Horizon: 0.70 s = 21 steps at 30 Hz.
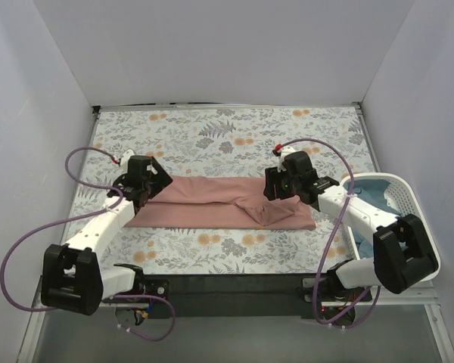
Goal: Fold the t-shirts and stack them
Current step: Fold the tshirt
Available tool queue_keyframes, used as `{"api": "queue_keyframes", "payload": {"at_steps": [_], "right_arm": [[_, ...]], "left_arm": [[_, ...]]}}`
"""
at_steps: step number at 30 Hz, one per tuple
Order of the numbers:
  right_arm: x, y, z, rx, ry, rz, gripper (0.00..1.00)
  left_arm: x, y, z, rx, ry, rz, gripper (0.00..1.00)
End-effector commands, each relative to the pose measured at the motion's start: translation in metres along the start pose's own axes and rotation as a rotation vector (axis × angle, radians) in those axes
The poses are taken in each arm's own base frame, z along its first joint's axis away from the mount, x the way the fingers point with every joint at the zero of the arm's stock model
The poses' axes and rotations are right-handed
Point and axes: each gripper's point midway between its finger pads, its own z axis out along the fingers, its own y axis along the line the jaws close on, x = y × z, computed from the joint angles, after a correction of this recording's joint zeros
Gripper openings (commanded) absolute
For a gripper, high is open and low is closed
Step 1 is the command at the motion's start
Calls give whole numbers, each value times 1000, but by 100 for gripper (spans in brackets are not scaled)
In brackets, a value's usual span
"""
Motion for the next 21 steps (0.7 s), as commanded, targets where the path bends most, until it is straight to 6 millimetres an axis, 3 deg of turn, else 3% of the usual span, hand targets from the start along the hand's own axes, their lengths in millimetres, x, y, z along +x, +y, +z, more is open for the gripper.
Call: {"api": "queue_keyframes", "payload": {"at_steps": [1,3,5,13,21], "right_arm": [[10,-32,-1,107,55,38,63],[10,-47,2,128,64,86,61],[2,-56,6,138,59,113,60],[-18,-101,32,146,31,244,53],[-1,-161,59,193,90,386,50]], "left_arm": [[12,-28,-1,63,40,108,78],[14,-25,14,17,46,125,78],[3,-28,24,-16,15,123,78],[-22,12,87,-186,50,18,76],[-19,64,121,-326,140,-85,72]]}}
